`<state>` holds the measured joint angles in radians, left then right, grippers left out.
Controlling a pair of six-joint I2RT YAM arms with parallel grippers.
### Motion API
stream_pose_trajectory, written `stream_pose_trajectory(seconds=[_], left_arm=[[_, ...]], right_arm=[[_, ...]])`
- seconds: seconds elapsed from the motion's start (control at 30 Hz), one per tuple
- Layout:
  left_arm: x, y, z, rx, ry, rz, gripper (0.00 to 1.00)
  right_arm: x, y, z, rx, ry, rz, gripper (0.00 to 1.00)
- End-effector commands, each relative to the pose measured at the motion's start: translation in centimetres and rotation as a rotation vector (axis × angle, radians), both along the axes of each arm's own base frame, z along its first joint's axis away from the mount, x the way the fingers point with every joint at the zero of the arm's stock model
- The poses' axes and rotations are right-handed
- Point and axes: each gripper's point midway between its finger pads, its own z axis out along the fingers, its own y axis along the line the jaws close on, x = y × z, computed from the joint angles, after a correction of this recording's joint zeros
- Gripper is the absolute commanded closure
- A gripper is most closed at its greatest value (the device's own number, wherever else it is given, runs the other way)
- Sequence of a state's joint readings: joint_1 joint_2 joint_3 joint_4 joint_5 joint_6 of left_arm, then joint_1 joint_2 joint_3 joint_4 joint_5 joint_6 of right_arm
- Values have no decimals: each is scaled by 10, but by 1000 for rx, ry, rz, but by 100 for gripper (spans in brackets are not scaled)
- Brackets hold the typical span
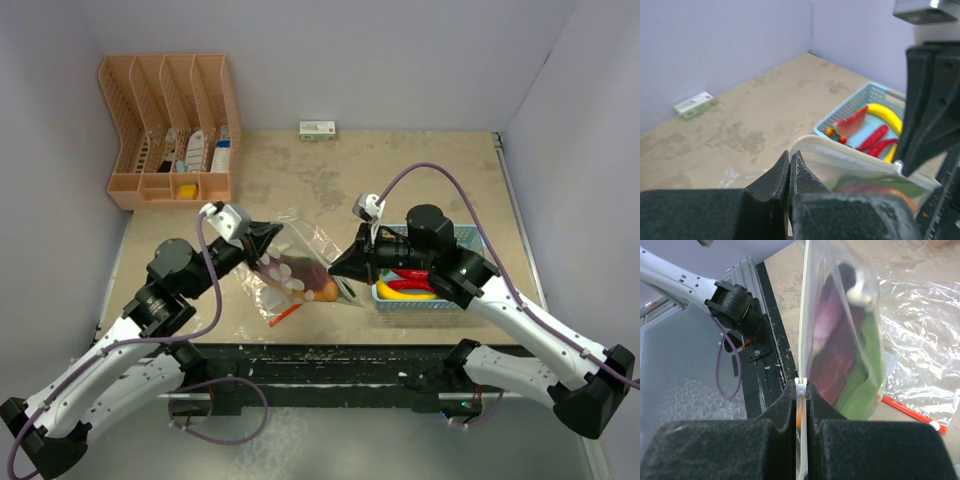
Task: Place the food in the zip-top bag and seal the zipper
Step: Zip the zipper food storage bag at the center of the board, then place the zipper food storage bag at the center of the board.
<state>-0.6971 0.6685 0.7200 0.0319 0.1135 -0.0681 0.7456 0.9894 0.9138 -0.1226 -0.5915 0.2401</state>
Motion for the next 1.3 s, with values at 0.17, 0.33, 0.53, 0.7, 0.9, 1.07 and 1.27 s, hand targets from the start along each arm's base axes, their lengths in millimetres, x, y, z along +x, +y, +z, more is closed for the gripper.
stream_pose_trajectory(seconds=[0.17,0.33,0.53,0.7,0.9,1.07,1.27], left_arm=[[29,77,100,-199,-239,432,100],[35,90,103,-204,-249,516,100],[36,97,102,-198,-248,546,100],[35,100,99,-192,-239,559,100],[38,106,92,-186,-212,600,100],[47,137,76,-149,-144,799,99],[35,199,56,-198,-116,1140,93]], right_arm=[[-7,-9,-15,-43,66,-30,100],[-2,-11,-16,-51,62,-62,100],[4,-15,-27,-88,85,-112,100],[22,-22,-38,-149,109,-229,82],[45,-19,-12,-91,59,-325,0],[56,-22,15,-36,93,-428,1],[74,-22,-13,-124,170,-517,1]])
